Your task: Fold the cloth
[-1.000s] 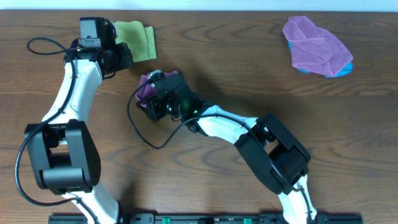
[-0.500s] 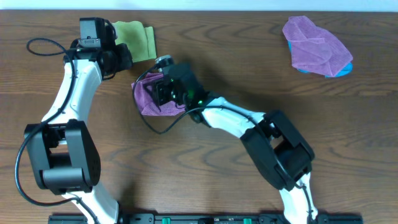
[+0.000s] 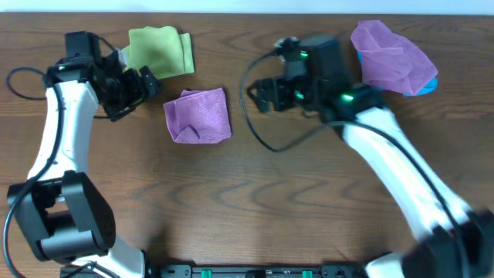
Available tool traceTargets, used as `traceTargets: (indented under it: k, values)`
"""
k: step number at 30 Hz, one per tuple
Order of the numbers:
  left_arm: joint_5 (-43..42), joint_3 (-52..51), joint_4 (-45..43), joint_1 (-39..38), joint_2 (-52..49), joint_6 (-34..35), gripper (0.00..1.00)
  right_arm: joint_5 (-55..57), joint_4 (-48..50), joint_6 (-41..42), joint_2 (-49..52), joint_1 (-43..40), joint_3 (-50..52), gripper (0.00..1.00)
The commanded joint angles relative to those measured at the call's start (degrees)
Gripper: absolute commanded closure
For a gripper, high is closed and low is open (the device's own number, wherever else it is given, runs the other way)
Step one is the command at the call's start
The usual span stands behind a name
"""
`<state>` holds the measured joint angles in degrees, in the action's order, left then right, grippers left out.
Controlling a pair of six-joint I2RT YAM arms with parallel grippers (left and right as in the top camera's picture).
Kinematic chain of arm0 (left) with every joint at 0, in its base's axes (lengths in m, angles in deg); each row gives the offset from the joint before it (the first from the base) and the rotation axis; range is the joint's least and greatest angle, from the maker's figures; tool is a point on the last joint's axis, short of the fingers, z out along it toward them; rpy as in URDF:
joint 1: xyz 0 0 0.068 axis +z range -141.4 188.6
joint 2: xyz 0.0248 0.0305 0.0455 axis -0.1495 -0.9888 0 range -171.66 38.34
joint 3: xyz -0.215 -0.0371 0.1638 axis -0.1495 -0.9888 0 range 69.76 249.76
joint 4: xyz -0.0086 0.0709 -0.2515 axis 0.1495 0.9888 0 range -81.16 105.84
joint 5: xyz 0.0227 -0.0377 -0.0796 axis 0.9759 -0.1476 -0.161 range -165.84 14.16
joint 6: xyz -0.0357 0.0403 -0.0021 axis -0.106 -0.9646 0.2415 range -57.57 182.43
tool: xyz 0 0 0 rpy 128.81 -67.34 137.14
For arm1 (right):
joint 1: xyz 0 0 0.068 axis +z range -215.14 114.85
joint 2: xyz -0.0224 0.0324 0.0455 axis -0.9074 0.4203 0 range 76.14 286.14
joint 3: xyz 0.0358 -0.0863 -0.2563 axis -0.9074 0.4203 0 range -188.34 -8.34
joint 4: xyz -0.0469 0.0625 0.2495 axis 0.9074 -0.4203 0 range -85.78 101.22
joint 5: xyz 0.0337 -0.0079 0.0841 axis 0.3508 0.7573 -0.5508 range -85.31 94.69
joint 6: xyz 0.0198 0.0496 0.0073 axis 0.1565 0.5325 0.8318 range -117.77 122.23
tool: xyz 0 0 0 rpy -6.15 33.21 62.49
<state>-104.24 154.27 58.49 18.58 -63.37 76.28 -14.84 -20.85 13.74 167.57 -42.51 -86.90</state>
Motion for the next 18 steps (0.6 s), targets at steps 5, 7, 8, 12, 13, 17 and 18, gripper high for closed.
traceTargets:
  k: [5, 7, 8, 12, 13, 17, 18]
  values:
    - [-3.19, 0.28, 6.08, 0.17, 1.55, 0.28, 0.04, 6.16, -7.23, -8.17, -19.37, -6.58, 12.48, 0.01]
    - [-3.23, -0.55, 6.78, 0.17, 1.55, 0.31, 0.04, 6.05, -6.88, -7.26, -26.10, -8.87, 18.64, 0.01]
    - [-3.28, -1.22, 7.13, 0.17, 1.55, 0.33, 0.05, 6.01, -6.58, -6.29, -30.21, -10.21, 22.25, 0.01]
    - [-4.83, -4.85, 7.19, 0.17, 1.55, -0.11, 0.05, 5.57, -6.51, -2.12, -46.51, -14.32, 34.53, 0.01]
    - [-5.33, -5.92, 6.99, 0.17, 1.55, -0.13, 0.05, 5.57, -6.73, -0.55, -50.99, -14.97, 37.27, 0.01]
    - [-8.02, -11.37, 4.22, 0.17, 1.55, -0.11, 0.05, 5.66, -9.94, 4.87, -66.05, -16.09, 44.57, 0.01]
    - [-8.98, -12.74, 3.26, 0.17, 1.55, -0.09, 0.05, 5.86, -10.84, 6.10, -69.26, -16.13, 45.75, 0.01]
